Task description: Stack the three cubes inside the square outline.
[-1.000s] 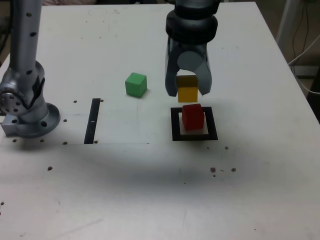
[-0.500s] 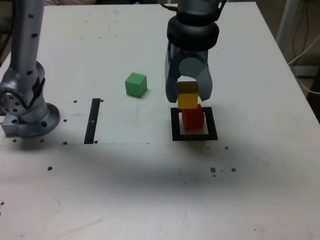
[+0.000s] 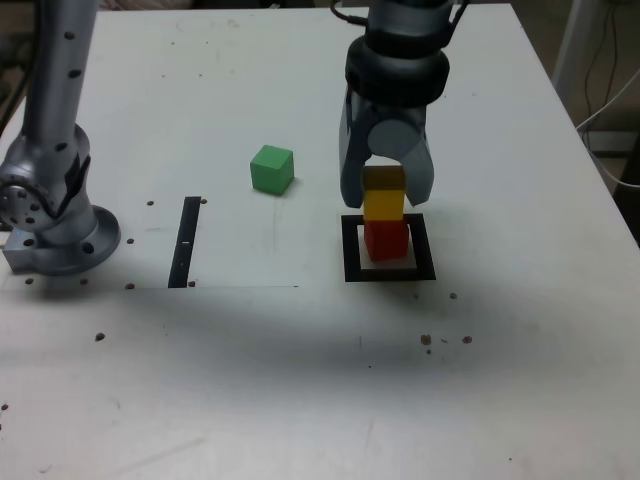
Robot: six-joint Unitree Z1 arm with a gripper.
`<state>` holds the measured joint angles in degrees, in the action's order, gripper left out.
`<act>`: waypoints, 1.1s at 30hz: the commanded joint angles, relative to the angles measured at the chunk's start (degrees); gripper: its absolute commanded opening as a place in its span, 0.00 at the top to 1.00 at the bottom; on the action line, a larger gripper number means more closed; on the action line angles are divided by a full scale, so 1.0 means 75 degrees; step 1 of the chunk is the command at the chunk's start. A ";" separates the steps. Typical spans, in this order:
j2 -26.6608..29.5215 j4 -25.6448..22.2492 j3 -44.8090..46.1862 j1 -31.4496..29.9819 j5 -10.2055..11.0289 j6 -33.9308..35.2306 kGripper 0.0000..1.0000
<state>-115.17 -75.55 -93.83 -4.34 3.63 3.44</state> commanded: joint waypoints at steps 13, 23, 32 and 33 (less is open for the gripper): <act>-0.0183 -0.0199 -0.0103 -0.0020 -0.0033 -0.0136 0.60; -0.0175 -0.0251 -0.0254 -0.0020 -0.0177 -0.0231 0.48; -0.0184 -0.0293 -0.0193 -0.0020 -0.0179 -0.0259 0.40; -0.0201 -0.0286 -0.0184 -0.0020 -0.0186 -0.0259 0.40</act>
<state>-116.48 -77.62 -95.36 -4.34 2.30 1.61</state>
